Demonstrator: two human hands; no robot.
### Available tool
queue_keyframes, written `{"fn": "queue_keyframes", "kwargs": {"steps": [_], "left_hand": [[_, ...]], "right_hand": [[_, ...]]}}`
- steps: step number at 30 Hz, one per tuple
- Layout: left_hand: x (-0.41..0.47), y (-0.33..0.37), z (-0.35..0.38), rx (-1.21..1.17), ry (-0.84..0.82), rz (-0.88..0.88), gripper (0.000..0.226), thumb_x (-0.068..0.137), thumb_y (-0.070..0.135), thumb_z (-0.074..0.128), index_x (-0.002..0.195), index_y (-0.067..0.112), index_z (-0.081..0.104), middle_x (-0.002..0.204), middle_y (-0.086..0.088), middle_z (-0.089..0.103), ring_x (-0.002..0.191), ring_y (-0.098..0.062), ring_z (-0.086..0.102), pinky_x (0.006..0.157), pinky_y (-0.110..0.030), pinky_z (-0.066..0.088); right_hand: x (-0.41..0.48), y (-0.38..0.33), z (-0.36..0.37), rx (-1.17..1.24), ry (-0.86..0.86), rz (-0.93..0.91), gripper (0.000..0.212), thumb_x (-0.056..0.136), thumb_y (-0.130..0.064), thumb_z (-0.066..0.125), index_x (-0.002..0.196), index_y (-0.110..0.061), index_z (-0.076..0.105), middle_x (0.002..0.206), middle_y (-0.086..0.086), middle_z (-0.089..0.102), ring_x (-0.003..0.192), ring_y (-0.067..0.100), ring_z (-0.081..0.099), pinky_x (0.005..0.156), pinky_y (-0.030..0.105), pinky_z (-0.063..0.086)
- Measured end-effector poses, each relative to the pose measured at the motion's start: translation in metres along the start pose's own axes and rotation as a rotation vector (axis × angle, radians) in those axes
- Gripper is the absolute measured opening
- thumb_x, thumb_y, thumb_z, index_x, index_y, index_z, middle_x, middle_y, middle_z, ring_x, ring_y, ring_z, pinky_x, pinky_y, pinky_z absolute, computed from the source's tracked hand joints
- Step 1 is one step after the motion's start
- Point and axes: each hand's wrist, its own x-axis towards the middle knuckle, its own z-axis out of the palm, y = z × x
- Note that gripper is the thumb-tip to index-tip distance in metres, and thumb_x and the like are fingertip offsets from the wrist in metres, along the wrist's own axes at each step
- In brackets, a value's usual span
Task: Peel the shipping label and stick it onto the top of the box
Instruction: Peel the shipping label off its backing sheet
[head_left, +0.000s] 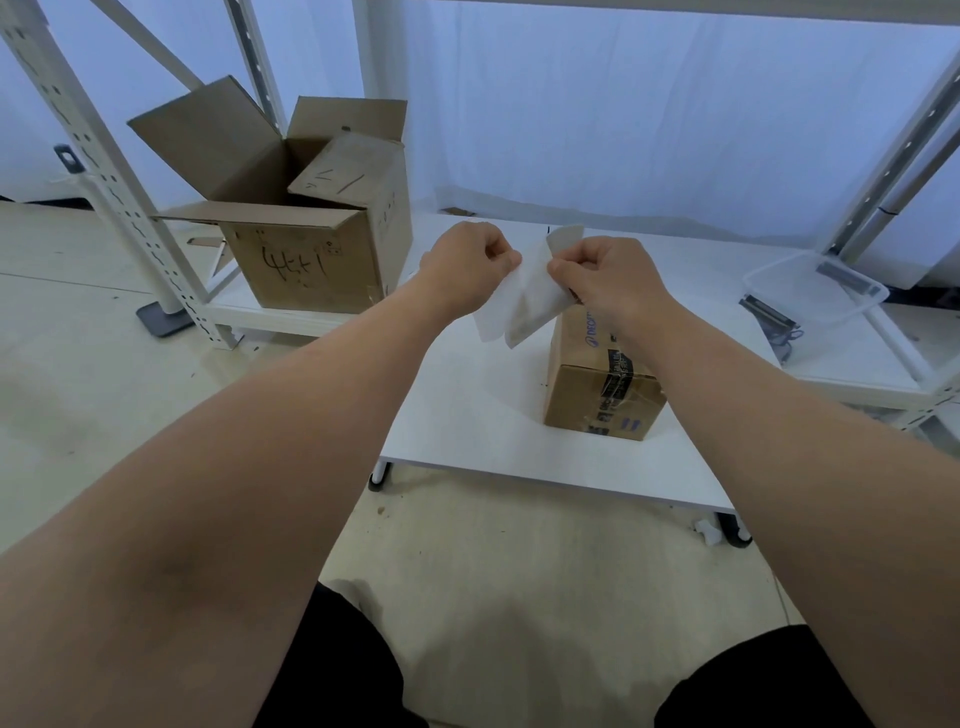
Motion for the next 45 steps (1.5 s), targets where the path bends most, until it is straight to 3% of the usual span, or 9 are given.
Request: {"fn": "queue_keyframes", "kwargs": {"steps": [5,12,18,24,28,31,35,42,45], "left_hand": [[0.0,-0.003,-0.001,-0.01,0.02,-0.017,0.02,0.092,0.027,0.057,0.082,0.01,0.056,0.07,0.007,0.052,0.064,-0.01,0.045,0.057,-0.02,0.036],[0.001,-0.004,-0.001,-0.02,0.056,-0.046,0.021,0.093,0.028,0.055,0.081,0.011,0.054,0.067,0.006,0.048,0.06,-0.008,0.043,0.055,-0.022,0.035],[-0.004,-0.003,-0.001,-0.117,0.053,-0.079,0.02,0.095,0.026,0.053,0.084,0.009,0.055,0.067,0.003,0.054,0.059,-0.01,0.048,0.053,-0.021,0.036],[-0.011,0.002,-0.009,-0.509,-0.195,-0.071,0.03,0.085,0.033,0.067,0.07,0.013,0.051,0.069,-0.001,0.051,0.061,-0.015,0.042,0.058,-0.022,0.037],[-0.013,0.003,-0.008,-0.397,-0.328,-0.115,0.021,0.082,0.028,0.071,0.092,0.01,0.065,0.09,-0.001,0.06,0.075,-0.012,0.049,0.07,-0.022,0.041],[-0.012,0.002,-0.006,-0.427,-0.224,-0.089,0.02,0.085,0.022,0.069,0.094,0.004,0.066,0.09,-0.004,0.063,0.079,-0.012,0.056,0.076,-0.022,0.046],[-0.012,0.005,-0.005,-0.496,-0.114,-0.043,0.013,0.089,0.017,0.063,0.079,0.01,0.06,0.075,-0.002,0.063,0.064,-0.009,0.059,0.064,-0.016,0.051],[-0.014,0.011,0.001,-0.464,-0.009,-0.048,0.019,0.09,0.016,0.059,0.071,0.011,0.056,0.065,-0.003,0.06,0.054,-0.011,0.056,0.056,-0.02,0.048],[-0.015,0.016,0.004,-0.471,0.025,-0.029,0.016,0.089,0.017,0.059,0.075,0.009,0.058,0.065,-0.003,0.06,0.053,-0.011,0.055,0.054,-0.019,0.047]], "right_hand": [[0.001,0.0,0.002,0.002,-0.009,0.004,0.012,0.089,-0.019,0.059,0.088,-0.011,0.067,0.085,0.007,0.061,0.073,0.014,0.053,0.066,0.026,0.044],[0.002,0.002,-0.001,0.001,-0.008,0.019,0.013,0.089,-0.021,0.061,0.09,-0.011,0.068,0.102,0.014,0.068,0.086,0.018,0.059,0.088,0.037,0.051],[0.002,0.003,-0.003,0.025,-0.004,0.027,0.013,0.089,-0.019,0.059,0.091,-0.01,0.068,0.094,0.007,0.067,0.085,0.016,0.059,0.087,0.034,0.051],[0.009,0.012,-0.015,0.174,0.104,0.133,0.011,0.089,-0.017,0.059,0.08,-0.014,0.065,0.094,0.006,0.065,0.084,0.019,0.061,0.071,0.029,0.054],[0.01,0.013,-0.021,0.343,0.142,0.208,0.014,0.089,-0.014,0.06,0.076,-0.016,0.063,0.098,0.01,0.065,0.087,0.023,0.063,0.071,0.029,0.057],[0.008,0.011,-0.021,0.486,0.123,0.271,0.01,0.089,-0.013,0.06,0.079,-0.014,0.062,0.096,0.01,0.066,0.081,0.023,0.065,0.071,0.031,0.056],[0.005,0.004,-0.017,0.678,0.057,0.317,0.007,0.091,-0.019,0.059,0.09,-0.012,0.06,0.09,0.008,0.067,0.074,0.02,0.065,0.071,0.031,0.053],[0.003,-0.003,-0.015,0.741,-0.111,0.304,0.052,0.088,-0.055,0.051,0.113,-0.011,0.063,0.101,0.005,0.071,0.086,0.017,0.069,0.081,0.029,0.052],[0.001,-0.003,-0.011,0.684,-0.128,0.241,0.033,0.087,-0.044,0.061,0.102,-0.015,0.066,0.095,0.003,0.071,0.087,0.015,0.068,0.078,0.029,0.051]]}}
